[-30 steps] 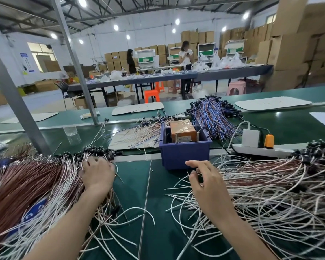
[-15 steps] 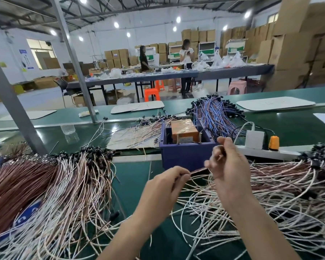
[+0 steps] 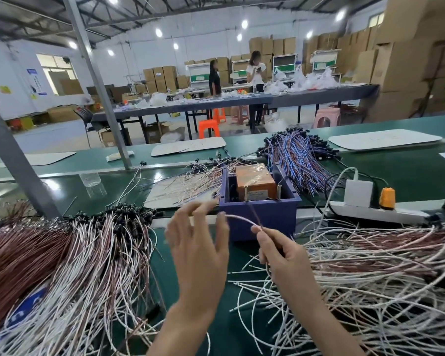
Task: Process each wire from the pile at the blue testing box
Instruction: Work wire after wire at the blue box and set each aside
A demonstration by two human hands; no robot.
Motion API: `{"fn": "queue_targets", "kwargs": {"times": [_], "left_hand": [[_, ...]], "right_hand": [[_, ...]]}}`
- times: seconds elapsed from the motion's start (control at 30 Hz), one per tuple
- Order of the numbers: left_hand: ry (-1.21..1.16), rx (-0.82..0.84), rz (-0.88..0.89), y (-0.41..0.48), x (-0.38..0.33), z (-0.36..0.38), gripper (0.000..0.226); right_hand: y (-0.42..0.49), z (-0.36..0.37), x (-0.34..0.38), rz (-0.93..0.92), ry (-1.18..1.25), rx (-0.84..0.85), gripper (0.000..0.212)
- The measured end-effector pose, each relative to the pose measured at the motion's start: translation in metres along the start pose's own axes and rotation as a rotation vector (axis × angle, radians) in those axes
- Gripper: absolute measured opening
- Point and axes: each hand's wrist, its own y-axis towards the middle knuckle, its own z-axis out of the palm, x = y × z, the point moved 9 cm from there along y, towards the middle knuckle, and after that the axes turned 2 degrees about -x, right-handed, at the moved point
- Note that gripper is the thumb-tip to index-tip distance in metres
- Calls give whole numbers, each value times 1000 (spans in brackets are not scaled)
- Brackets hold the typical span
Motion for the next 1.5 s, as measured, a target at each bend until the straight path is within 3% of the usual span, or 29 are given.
{"fn": "queue_targets", "kwargs": {"times": [0.07,0.17,0.2,0.27,0.37,0.43,0.57,0.67,0.83,0.97,1.17,1.5], "left_hand": [[-273,-1,-362,-17,25,6,13],[-783,294,-1091,-52,56,66,31],[-929,348,-1247,-58,55,77,33],[-1174,369,-1350,-51,52,87,32],[-1304,264,-1335,-32,54,89,25],[-1104,194,-1207,-26,60,82,24],[-657,186,-720,-23,39,63,43],[-475,199,-549,-37,23,58,45],[-467,181,-572,-57,17,54,38],[-489,230,-604,-60,11,56,51],[-469,319,-546,-70,1,67,41],[-464,408,-532,-82,-8,74,50]], "right_hand": [[1,-5,-7,23,-11,-51,22],[2,-5,-12,15,-89,-44,21],[2,-3,-13,8,-112,-27,21],[1,1,-16,0,-128,4,22],[0,3,-20,5,-138,14,22],[0,-1,-21,6,-130,-31,23],[-2,-13,-18,0,-132,-164,34],[-5,-20,-17,-19,-170,-263,35],[-3,-30,-15,-33,-221,-388,40],[10,-31,-14,-43,-261,-438,28],[20,-33,-20,-14,-258,-444,28],[19,-34,-16,-47,-327,-404,32]]}}
